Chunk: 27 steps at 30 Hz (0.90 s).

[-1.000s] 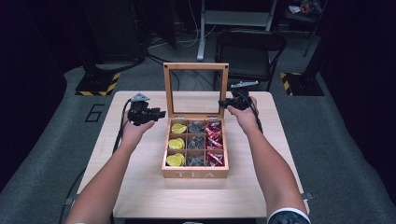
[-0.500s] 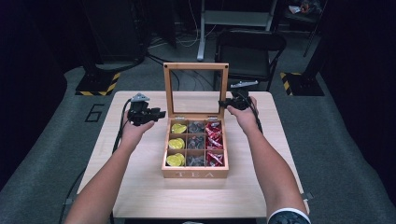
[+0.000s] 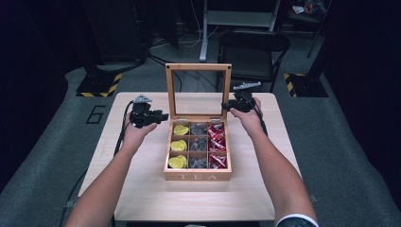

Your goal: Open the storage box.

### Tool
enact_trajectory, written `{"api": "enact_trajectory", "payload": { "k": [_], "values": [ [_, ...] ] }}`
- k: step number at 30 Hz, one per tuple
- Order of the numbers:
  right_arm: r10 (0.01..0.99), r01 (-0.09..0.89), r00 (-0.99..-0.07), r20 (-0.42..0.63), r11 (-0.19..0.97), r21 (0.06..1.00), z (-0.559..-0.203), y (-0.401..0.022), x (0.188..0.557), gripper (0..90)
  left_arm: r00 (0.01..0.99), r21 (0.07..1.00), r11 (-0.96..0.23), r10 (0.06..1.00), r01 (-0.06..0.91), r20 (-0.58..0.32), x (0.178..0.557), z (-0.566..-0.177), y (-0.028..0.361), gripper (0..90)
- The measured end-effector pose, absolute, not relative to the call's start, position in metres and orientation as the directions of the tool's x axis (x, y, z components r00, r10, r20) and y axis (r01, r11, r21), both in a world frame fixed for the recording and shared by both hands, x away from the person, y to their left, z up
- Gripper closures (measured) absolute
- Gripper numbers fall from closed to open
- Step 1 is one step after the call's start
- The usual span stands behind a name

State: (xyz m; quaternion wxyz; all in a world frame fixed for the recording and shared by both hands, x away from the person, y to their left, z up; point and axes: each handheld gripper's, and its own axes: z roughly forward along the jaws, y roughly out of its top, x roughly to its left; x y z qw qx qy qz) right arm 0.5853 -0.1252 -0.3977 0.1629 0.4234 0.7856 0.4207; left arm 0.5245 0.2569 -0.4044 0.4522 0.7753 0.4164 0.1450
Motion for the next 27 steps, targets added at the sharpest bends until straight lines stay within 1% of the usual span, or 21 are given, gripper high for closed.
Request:
{"api": "enact_trajectory", "payload": {
  "k": [7, 9, 14, 18, 23, 25, 27],
  "values": [
    [0.797, 0.496, -0.602, 0.046, 0.329, 0.804, -0.387, -0.127, 0.57, 51.3, 0.61, 0.822, -0.243, 0.778, 0.515, -0.152, 0.521, -0.401, 0.257, 55.6],
    [0.797, 0.508, -0.601, 0.061, 0.321, 0.8, -0.386, -0.129, 0.565, 50.2, 0.611, 0.824, -0.243, 0.777, 0.512, -0.151, 0.519, -0.399, 0.257, 55.5],
    [0.779, 0.501, -0.624, 0.059, 0.341, 0.795, -0.386, -0.131, 0.553, 47.7, 0.618, 0.828, -0.245, 0.772, 0.505, -0.149, 0.515, -0.394, 0.258, 55.5],
    [0.777, 0.503, -0.626, 0.066, 0.339, 0.795, -0.385, -0.132, 0.544, 47.0, 0.624, 0.827, -0.25, 0.767, 0.504, -0.148, 0.511, -0.392, 0.258, 54.9],
    [0.762, 0.476, -0.646, 0.033, 0.369, 0.798, -0.38, -0.132, 0.531, 46.8, 0.634, 0.835, -0.248, 0.759, 0.49, -0.146, 0.504, -0.389, 0.258, 55.0],
    [0.754, 0.467, -0.656, 0.038, 0.366, 0.805, -0.377, -0.132, 0.525, 46.8, 0.634, 0.837, -0.245, 0.759, 0.489, -0.148, 0.501, -0.389, 0.258, 55.0],
    [0.742, 0.454, -0.668, 0.048, 0.356, 0.816, -0.375, -0.132, 0.518, 48.6, 0.638, 0.836, -0.252, 0.756, 0.487, -0.144, 0.499, -0.389, 0.258, 55.0]
  ]
}}
